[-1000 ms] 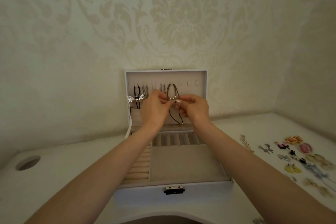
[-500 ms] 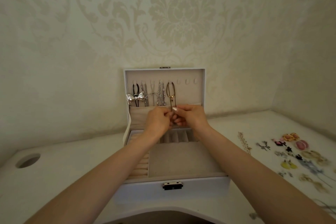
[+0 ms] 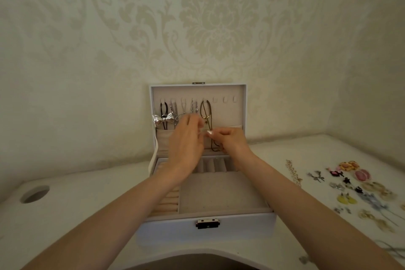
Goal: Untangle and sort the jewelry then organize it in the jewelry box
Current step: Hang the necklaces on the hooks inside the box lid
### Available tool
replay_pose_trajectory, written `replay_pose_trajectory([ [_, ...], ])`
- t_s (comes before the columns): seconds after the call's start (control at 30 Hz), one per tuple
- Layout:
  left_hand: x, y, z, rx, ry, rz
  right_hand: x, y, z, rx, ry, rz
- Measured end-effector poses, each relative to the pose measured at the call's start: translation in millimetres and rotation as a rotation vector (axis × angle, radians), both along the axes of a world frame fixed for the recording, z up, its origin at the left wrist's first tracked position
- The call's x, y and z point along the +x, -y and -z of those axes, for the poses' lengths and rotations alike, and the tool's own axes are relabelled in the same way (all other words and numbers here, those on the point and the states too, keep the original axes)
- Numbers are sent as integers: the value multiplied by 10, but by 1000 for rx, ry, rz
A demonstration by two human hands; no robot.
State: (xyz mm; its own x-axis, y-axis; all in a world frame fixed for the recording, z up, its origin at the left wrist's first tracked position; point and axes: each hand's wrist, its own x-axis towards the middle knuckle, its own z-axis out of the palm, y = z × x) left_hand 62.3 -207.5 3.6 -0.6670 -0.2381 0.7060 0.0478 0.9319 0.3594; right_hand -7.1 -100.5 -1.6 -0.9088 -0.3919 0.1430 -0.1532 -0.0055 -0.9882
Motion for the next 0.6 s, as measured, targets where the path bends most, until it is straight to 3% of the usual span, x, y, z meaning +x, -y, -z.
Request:
replay_pose_trajectory([
  [0.07,-38,48,18,-150,-50,156,27,-12,3,2,-36,16],
  [0.17,-92,111,49,-313,41,221,73,-41,0,30,-99,27],
  [0.37,-147,230,133,-361,108,230,60,-194,17,219,-230,58],
  [0.6,-128,171,113,-401,95,97,-7,-243,-90,103,-194,153],
])
